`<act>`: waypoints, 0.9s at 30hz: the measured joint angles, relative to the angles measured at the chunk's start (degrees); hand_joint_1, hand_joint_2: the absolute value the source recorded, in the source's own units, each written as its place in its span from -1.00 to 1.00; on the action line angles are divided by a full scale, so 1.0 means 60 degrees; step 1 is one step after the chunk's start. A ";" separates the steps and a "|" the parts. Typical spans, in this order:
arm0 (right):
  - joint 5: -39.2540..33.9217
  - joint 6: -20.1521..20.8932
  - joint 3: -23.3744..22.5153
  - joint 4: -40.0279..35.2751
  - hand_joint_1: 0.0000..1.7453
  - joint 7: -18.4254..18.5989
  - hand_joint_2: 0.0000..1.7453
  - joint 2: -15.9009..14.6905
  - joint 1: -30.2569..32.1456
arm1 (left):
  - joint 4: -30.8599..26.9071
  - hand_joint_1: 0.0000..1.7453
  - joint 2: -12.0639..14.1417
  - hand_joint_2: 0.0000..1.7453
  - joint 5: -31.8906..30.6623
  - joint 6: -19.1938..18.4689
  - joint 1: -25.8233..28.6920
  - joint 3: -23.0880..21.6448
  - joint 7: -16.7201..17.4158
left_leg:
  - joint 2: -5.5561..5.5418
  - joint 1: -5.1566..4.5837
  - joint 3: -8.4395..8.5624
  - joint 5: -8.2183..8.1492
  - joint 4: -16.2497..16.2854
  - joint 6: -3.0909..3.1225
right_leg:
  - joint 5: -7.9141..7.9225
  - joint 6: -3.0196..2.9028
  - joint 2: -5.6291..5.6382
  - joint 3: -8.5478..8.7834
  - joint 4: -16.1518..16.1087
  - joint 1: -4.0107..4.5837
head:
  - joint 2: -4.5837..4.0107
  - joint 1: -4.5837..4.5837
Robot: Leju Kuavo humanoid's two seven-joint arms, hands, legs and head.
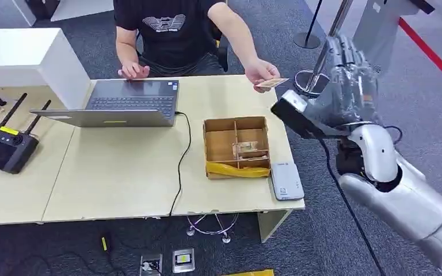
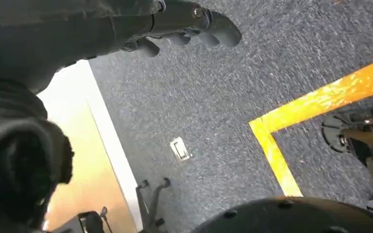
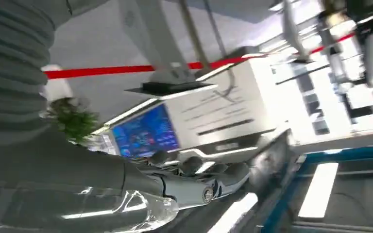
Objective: Pass the card to the sensor for recognition and then transmit it.
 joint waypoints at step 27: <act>0.2779 0.0702 0.0595 0.3312 1.00 -0.0846 1.00 0.2208 0.1293 | -0.0066 -1.00 0.0036 -1.00 -0.0192 0.0000 0.0078 -0.0033 0.0244 | -0.0059 0.0024 -0.0003 0.0003 0.0003 -0.0020 | -0.0004 -0.0008 -0.0046 0.0010 -0.0010 0.0023 | 0.0000 0.0004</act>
